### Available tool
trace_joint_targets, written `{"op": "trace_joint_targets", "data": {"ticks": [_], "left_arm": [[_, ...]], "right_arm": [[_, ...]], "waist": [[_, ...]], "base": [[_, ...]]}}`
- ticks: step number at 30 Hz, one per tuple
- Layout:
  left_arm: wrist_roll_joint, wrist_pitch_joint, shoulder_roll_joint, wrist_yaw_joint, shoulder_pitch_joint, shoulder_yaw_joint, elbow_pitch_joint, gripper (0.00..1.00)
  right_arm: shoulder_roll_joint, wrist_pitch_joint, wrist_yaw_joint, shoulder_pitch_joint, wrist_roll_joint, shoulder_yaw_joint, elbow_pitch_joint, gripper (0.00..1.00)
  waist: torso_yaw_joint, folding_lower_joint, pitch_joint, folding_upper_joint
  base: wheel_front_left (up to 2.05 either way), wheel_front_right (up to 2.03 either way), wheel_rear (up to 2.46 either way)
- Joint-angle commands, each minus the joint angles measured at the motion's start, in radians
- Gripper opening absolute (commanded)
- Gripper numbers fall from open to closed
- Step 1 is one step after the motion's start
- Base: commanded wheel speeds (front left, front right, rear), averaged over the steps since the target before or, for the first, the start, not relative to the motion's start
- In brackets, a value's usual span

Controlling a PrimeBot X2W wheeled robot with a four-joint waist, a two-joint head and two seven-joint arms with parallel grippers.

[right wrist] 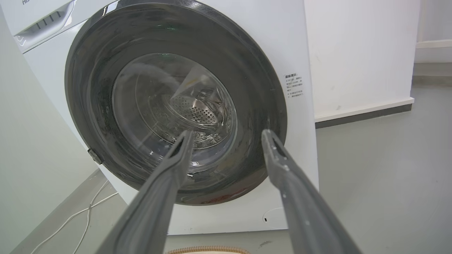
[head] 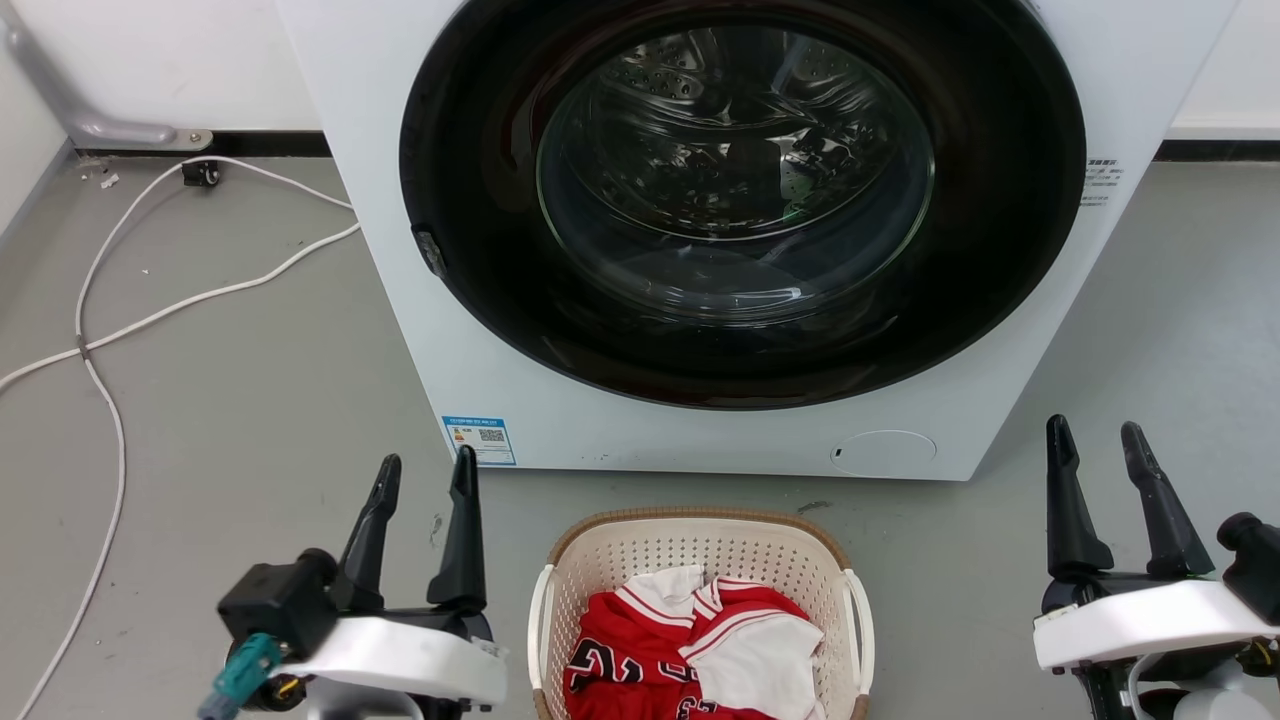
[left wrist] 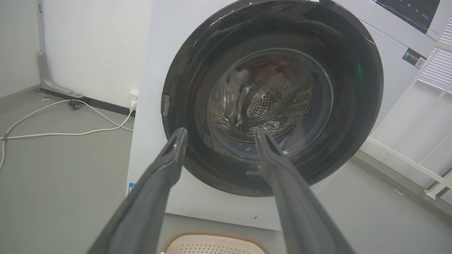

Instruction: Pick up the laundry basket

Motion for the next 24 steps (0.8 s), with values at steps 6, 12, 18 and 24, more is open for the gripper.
{"op": "trace_joint_targets", "data": {"ticks": [6,12,18,24], "left_arm": [[0.086,-0.022,0.032,0.063,-0.003,-0.058,0.000,1.00],[0.122,-0.036,0.049,0.094,0.005,-0.096,0.027,1.00],[0.159,-0.049,0.047,0.096,0.010,-0.103,0.047,1.00],[0.219,-0.062,0.051,0.083,0.010,-0.122,0.051,1.00]], "right_arm": [[-0.005,-0.024,0.000,0.006,-0.083,-0.004,-0.011,1.00],[-0.005,-0.039,0.000,0.013,-0.132,-0.007,0.012,1.00],[-0.005,-0.053,0.000,0.017,-0.177,-0.003,0.032,1.00],[-0.005,-0.065,0.000,0.019,-0.224,0.009,0.031,1.00]], "waist": [[0.001,0.0000,0.004,0.0000],[0.001,-0.0001,0.005,0.0000],[-0.001,-0.0001,0.006,0.0000],[-0.004,-0.0001,0.009,0.0000]], "base": [[0.00,0.00,0.00],[0.00,0.00,0.00],[0.00,0.00,0.00],[0.00,0.00,0.00]]}}
